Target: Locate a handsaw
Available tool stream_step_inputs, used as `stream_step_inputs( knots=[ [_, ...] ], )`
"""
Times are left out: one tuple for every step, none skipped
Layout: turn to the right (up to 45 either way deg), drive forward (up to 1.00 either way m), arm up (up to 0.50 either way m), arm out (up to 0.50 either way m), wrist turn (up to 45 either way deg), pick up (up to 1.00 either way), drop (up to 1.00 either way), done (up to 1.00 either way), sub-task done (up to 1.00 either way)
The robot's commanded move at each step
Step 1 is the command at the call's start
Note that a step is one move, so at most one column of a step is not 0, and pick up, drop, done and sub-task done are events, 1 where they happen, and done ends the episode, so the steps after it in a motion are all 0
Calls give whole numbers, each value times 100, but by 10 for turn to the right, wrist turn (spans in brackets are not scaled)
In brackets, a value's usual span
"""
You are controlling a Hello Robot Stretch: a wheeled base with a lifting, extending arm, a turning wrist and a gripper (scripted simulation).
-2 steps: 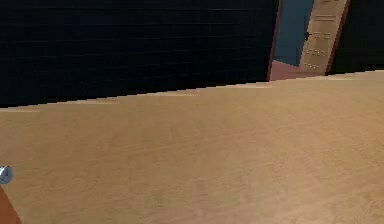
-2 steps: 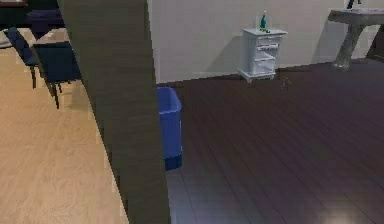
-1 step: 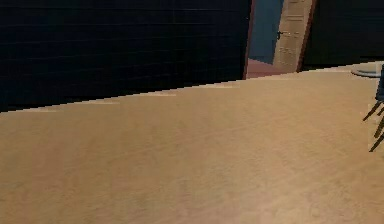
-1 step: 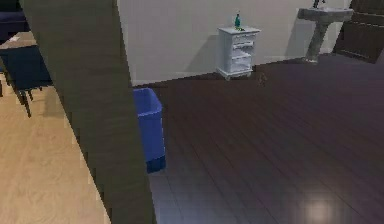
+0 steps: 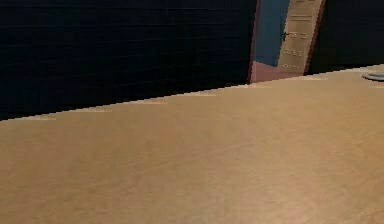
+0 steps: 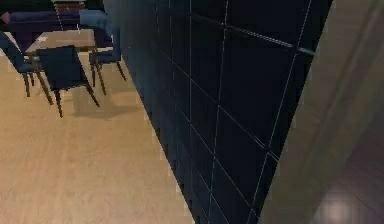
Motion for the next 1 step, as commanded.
stream_step_inputs(
  knots=[
    [210, 0, 0, 0, 0, 0, 0, 0, 0]
  ],
)
